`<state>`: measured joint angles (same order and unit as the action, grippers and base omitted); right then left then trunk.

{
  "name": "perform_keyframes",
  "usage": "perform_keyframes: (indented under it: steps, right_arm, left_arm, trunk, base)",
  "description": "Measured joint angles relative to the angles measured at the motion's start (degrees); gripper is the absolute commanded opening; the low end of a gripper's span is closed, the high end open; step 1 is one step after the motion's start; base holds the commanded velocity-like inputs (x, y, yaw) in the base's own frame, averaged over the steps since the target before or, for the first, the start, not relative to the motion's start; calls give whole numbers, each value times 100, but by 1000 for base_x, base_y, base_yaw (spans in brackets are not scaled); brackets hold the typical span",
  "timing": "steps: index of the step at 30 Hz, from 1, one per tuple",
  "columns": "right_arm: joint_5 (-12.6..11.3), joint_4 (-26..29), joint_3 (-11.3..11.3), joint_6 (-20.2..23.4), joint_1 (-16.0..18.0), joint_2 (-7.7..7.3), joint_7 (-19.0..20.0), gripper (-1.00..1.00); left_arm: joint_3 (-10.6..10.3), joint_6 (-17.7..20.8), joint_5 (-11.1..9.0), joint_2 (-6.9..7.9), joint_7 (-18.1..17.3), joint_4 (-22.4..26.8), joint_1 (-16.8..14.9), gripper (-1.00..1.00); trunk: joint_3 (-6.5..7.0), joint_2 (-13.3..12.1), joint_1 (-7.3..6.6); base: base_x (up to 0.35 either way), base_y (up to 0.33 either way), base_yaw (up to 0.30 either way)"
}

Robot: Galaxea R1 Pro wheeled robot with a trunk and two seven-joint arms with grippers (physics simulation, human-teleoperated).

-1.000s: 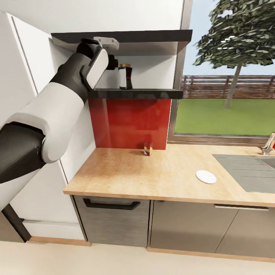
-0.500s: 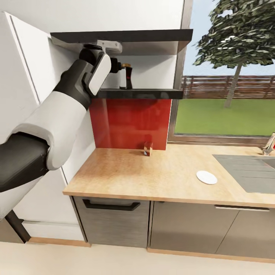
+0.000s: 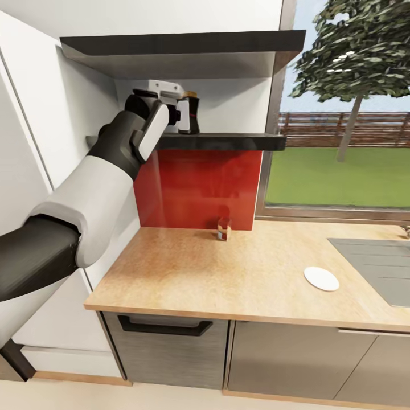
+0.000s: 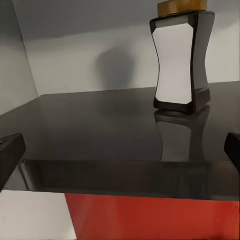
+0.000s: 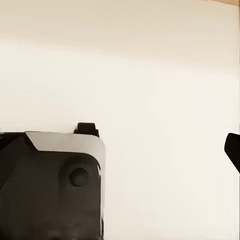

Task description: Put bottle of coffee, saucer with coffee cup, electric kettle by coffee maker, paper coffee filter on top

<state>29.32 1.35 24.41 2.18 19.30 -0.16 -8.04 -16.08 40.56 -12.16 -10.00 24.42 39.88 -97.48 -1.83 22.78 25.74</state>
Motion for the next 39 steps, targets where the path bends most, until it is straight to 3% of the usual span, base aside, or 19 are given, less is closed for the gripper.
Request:
perform_keyframes:
  steps: [8, 12, 39]
  right_arm:
    - [4, 1, -7, -10, -886, -218, 41, 100]
    - [5, 1, -13, -31, -1208, -250, 503, 100]
    - [-14, 10, -12, -34, -1284, -202, 629, 100]
  left_arm:
    - [10, 7, 167, 0, -8, -7, 6, 100]
    - [-10, 6, 189, 0, -13, -8, 1, 100]
    - [18, -8, 183, 0, -5, 0, 0, 100]
  trunk:
    - [1, 1, 0]
    - [2, 1, 1]
    - [2, 1, -1]
  base:
    - [9, 2, 0]
    - [0, 0, -45]
    - [93, 0, -91]
